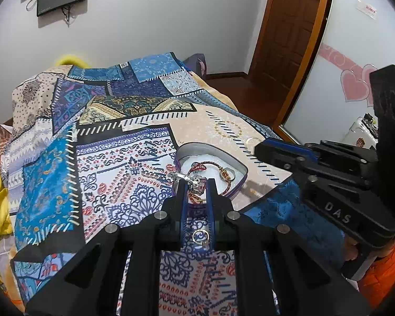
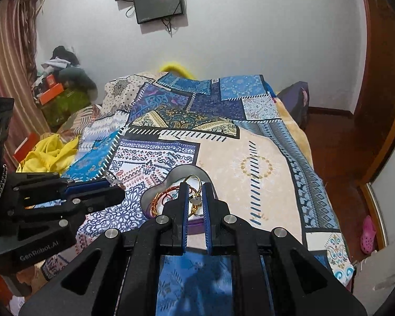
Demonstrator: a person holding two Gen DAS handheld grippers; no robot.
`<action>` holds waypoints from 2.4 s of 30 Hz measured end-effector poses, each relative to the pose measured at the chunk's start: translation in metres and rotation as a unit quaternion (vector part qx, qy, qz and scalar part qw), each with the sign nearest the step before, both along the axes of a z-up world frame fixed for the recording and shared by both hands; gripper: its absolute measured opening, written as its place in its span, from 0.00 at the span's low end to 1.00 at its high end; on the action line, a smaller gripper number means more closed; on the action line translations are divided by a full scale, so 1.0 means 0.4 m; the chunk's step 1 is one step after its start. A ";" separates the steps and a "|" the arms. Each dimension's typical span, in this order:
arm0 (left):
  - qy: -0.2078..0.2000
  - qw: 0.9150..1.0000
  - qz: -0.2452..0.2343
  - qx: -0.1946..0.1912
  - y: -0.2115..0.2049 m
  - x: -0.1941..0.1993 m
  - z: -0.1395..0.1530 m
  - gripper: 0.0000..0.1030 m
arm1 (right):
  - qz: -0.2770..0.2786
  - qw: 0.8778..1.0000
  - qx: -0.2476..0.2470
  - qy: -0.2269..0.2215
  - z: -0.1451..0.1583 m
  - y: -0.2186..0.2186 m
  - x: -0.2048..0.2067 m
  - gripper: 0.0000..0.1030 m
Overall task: Organize jewelry
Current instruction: 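Drop the gold ring into the tin with the right tool while the left tool drops the silver keyring in, then lift both open tools out of the tin toward the last rings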
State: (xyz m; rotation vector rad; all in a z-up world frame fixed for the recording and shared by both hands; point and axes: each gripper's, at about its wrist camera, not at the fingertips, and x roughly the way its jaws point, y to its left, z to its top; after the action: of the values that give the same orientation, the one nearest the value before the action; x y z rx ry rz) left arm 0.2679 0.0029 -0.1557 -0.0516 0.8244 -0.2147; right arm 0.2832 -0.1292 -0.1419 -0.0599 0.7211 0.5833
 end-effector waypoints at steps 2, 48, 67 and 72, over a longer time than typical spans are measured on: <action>0.006 1.000 -0.002 0.002 -0.004 0.013 -0.011 0.12 | 0.002 1.000 -0.001 0.005 -0.007 0.003 0.010 0.09; -0.021 0.999 0.026 0.004 0.051 -0.042 0.060 0.17 | 0.032 0.998 -0.044 0.023 0.014 0.046 0.004 0.30; 0.067 0.998 0.017 0.011 0.077 -0.090 -0.077 0.30 | 0.027 0.995 -0.067 0.067 -0.095 0.050 -0.071 0.37; 0.097 0.995 -0.006 0.019 0.045 -0.073 -0.129 0.30 | 0.016 0.994 -0.076 0.077 -0.121 0.030 -0.073 0.37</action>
State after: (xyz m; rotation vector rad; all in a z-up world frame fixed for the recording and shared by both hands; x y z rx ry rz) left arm 0.2385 0.0209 -0.2073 -0.0325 1.0219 -0.2065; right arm 0.2540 -0.1174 -0.1902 -0.1692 0.9157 0.5673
